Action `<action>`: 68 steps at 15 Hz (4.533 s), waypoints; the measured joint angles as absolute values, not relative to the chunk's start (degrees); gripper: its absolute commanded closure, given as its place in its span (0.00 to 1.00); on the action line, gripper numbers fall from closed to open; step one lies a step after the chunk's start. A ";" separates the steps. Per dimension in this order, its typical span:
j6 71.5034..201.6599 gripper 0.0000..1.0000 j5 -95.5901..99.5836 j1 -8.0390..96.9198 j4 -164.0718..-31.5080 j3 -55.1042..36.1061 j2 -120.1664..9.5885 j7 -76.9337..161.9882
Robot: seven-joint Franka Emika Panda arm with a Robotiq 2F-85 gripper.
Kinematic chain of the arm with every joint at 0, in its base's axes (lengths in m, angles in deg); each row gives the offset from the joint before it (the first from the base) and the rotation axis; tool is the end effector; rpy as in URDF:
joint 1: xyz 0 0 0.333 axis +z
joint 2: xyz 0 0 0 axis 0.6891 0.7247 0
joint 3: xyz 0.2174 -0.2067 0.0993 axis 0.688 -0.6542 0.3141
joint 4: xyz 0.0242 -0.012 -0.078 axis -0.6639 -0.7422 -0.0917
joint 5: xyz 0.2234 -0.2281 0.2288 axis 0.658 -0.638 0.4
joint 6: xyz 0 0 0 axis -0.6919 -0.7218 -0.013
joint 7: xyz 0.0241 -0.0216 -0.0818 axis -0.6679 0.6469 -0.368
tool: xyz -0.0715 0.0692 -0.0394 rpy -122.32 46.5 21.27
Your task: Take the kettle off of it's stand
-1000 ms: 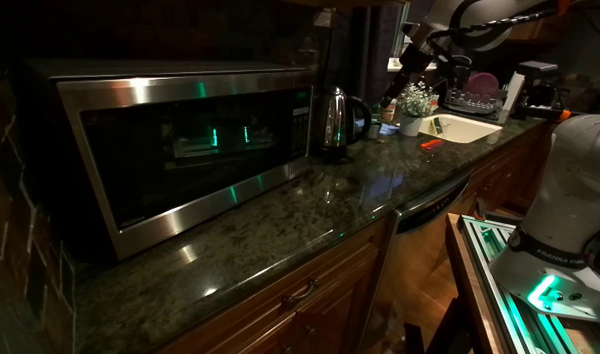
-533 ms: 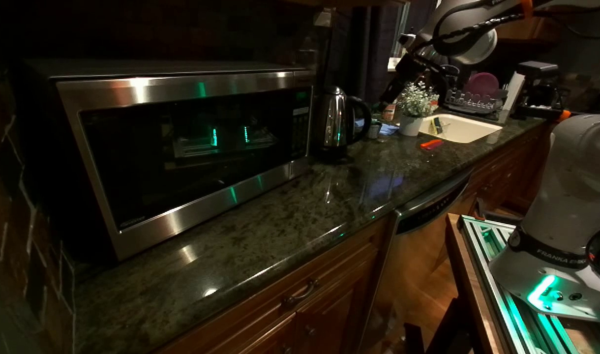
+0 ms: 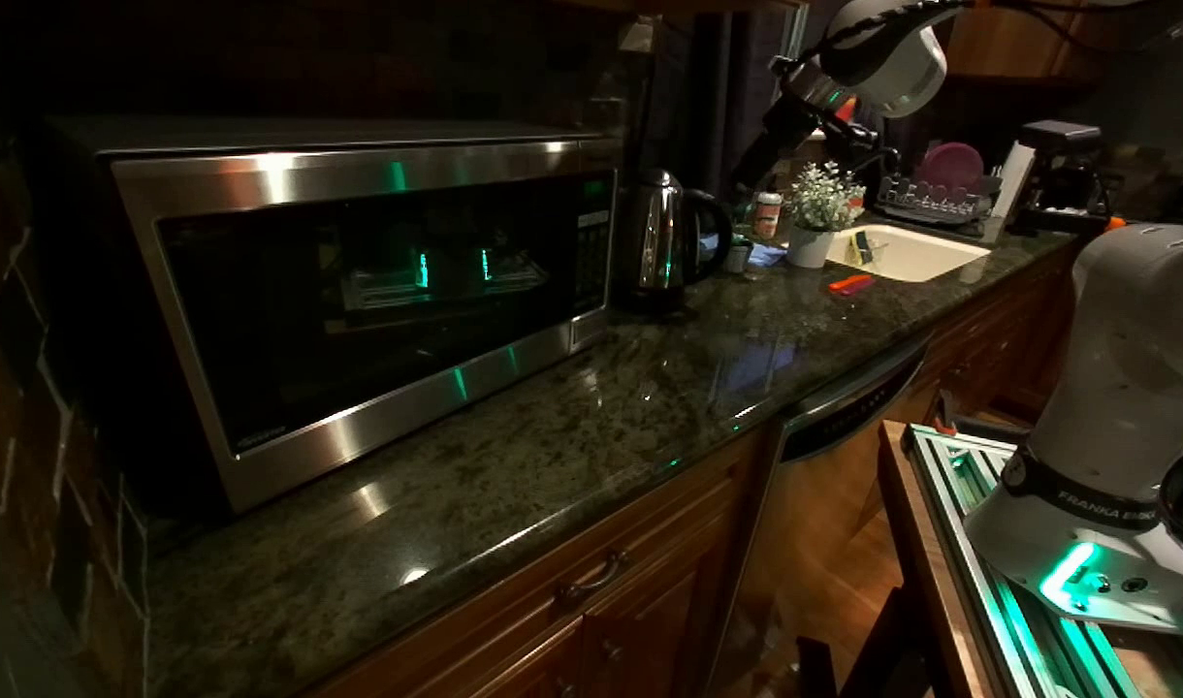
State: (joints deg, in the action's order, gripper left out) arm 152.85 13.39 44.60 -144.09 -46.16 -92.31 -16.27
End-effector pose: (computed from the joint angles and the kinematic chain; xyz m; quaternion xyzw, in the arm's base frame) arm 0.3649 -0.3254 0.4626 0.9571 0.0565 0.2786 0.0554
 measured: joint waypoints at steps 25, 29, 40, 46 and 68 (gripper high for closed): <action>149.96 0.86 48.65 71.86 -136.47 -72.84 -83.94 -41.72; 150.29 0.87 49.10 73.03 -136.04 -74.20 -83.64 -42.49; 151.31 0.87 49.09 73.11 -135.78 -72.98 -84.95 -45.75; 151.39 0.87 49.09 72.79 -135.34 -70.47 -89.54 -47.27; 149.90 0.37 48.88 47.63 -139.56 -45.25 -92.41 -42.16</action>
